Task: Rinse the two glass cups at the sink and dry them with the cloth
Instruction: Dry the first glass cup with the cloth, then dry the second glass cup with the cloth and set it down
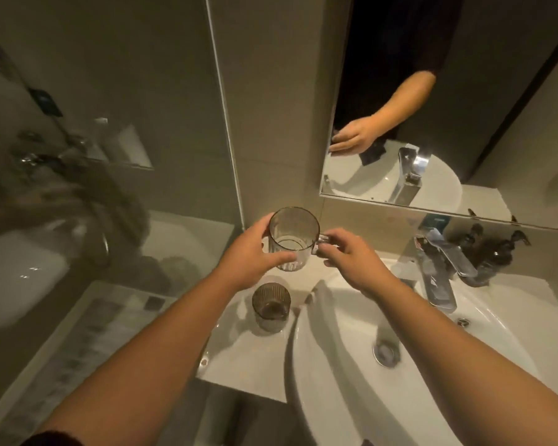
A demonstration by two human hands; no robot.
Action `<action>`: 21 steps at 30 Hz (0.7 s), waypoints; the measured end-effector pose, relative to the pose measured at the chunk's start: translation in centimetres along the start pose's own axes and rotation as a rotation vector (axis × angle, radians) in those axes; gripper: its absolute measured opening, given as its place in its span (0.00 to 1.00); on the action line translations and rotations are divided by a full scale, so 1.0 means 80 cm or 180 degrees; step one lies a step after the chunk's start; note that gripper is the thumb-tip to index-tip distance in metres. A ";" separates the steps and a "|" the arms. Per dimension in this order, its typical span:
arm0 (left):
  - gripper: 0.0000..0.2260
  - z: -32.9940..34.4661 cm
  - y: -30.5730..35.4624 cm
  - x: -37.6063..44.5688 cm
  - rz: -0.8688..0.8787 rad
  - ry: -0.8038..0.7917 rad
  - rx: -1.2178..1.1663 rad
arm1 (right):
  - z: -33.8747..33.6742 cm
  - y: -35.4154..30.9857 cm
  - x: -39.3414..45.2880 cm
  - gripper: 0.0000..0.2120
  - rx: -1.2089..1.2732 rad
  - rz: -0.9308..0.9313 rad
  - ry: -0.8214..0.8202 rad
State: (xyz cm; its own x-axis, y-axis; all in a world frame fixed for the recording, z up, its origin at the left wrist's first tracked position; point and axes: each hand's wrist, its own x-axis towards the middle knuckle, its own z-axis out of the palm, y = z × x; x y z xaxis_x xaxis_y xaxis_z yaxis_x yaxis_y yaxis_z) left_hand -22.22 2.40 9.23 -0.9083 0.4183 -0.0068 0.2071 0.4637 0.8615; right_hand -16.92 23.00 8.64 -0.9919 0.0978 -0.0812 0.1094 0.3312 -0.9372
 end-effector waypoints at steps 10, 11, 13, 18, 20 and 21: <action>0.31 0.017 -0.115 0.141 -0.0451 0.0235 -0.0098 | 0.039 0.078 0.175 0.04 0.0042 0.0107 -0.0195; 0.31 0.021 -0.127 0.148 -0.0466 0.0245 -0.0089 | 0.044 0.091 0.185 0.03 -0.0033 0.0085 -0.0151; 0.31 0.031 -0.149 0.159 -0.0513 0.0193 -0.0021 | 0.052 0.116 0.201 0.02 -0.0180 0.0064 -0.0097; 0.30 0.051 -0.173 0.173 -0.0641 0.0185 0.0080 | 0.057 0.146 0.215 0.04 -0.0332 0.0197 0.0074; 0.30 0.055 -0.175 0.175 -0.0628 0.0161 0.0176 | 0.057 0.153 0.215 0.04 -0.0371 0.0196 0.0100; 0.29 0.057 -0.176 0.176 -0.0615 0.0156 0.0202 | 0.057 0.156 0.216 0.04 -0.0372 0.0195 0.0116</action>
State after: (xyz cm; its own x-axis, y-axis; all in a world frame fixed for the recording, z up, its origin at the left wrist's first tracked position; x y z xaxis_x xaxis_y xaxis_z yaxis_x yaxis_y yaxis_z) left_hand -36.25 5.30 -5.27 -0.9496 0.2790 -0.1426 0.0485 0.5804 0.8129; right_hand -32.97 24.56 -5.96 -0.9803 0.1545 -0.1229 0.1787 0.4305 -0.8847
